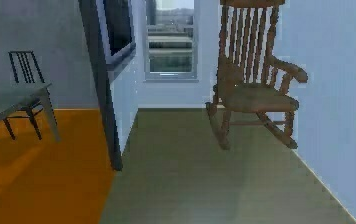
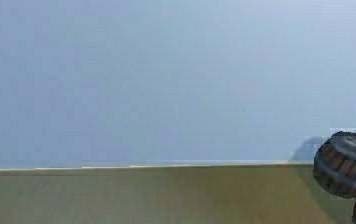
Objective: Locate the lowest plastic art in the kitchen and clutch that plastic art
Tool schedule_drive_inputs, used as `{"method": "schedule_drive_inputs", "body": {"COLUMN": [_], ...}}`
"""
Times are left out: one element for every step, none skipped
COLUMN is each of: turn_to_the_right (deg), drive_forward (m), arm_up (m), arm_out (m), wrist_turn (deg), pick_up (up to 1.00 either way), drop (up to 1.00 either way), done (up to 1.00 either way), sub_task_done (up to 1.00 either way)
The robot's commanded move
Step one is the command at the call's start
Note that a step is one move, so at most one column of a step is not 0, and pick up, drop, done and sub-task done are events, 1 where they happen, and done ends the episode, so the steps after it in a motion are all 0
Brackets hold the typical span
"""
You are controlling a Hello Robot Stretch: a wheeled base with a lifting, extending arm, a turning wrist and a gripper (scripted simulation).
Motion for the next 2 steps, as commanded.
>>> {"method": "schedule_drive_inputs", "body": {"turn_to_the_right": [-45.0, 0.0], "drive_forward": [0.0, 0.4], "arm_up": [0.0, 0.0], "arm_out": [0.0, 0.0], "wrist_turn": [0.0, 0.0], "pick_up": [0.0, 0.0], "drop": [0.0, 0.0], "done": [0.0, 0.0], "sub_task_done": [0.0, 0.0]}}
